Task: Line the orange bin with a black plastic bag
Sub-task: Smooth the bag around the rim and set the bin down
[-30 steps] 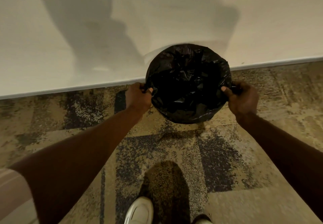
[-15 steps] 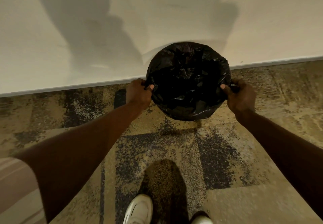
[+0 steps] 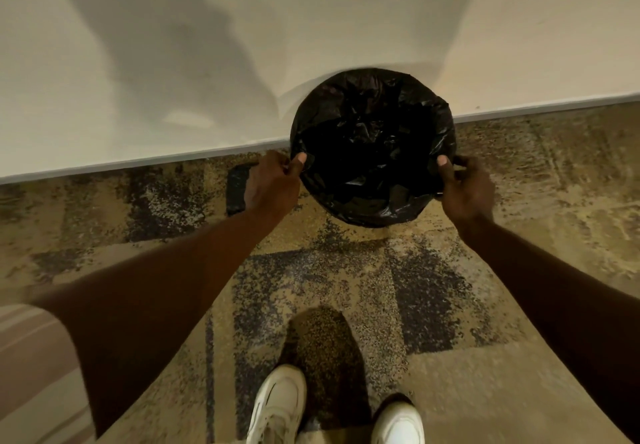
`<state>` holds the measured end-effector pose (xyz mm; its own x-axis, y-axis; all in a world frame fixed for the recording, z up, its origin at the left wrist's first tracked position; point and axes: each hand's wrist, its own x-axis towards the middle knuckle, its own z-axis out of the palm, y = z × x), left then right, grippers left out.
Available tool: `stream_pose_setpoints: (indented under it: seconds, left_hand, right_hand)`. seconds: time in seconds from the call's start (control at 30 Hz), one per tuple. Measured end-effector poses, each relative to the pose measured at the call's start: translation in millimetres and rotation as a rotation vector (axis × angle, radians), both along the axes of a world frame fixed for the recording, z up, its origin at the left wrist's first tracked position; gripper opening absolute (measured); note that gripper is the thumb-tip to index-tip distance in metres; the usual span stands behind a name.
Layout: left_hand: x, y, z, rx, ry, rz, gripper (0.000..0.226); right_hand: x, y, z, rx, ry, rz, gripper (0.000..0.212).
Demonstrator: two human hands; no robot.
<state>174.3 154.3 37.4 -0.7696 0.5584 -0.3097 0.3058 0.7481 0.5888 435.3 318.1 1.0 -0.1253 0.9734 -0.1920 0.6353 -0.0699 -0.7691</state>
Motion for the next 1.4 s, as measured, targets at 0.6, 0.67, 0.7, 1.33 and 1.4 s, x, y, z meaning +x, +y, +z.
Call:
stream_pose_setpoints:
  seconds: [0.6, 0.67, 0.7, 1.33, 1.4]
  left_hand:
    - [41.1, -44.8, 88.2, -0.143, -0.079, -0.189, 0.026]
    - [43.2, -44.4, 90.2, -0.142, -0.160, -0.188, 0.023]
    - [44.8, -43.6, 88.8, -0.128, -0.219, -0.156, 0.022]
    - [87.0, 12.9, 23.1, 0.168, -1.078, 0.619, 0.053]
    - [91.0, 14.7, 16.1, 0.188, -1.081, 0.651, 0.054]
  right_hand:
    - [37.6, -82.7, 80.5, -0.119, -0.090, -0.003, 0.042]
    - [27.3, -81.9, 85.7, -0.340, 0.101, -0.220, 0.037]
    - [21.3, -81.2, 86.3, -0.450, 0.227, -0.326, 0.035]
    - [-28.9, -67.2, 19.8, -0.871, 0.752, -0.615, 0.033]
    - [-27.7, -65.9, 15.4, -0.921, 0.777, -0.622, 0.017]
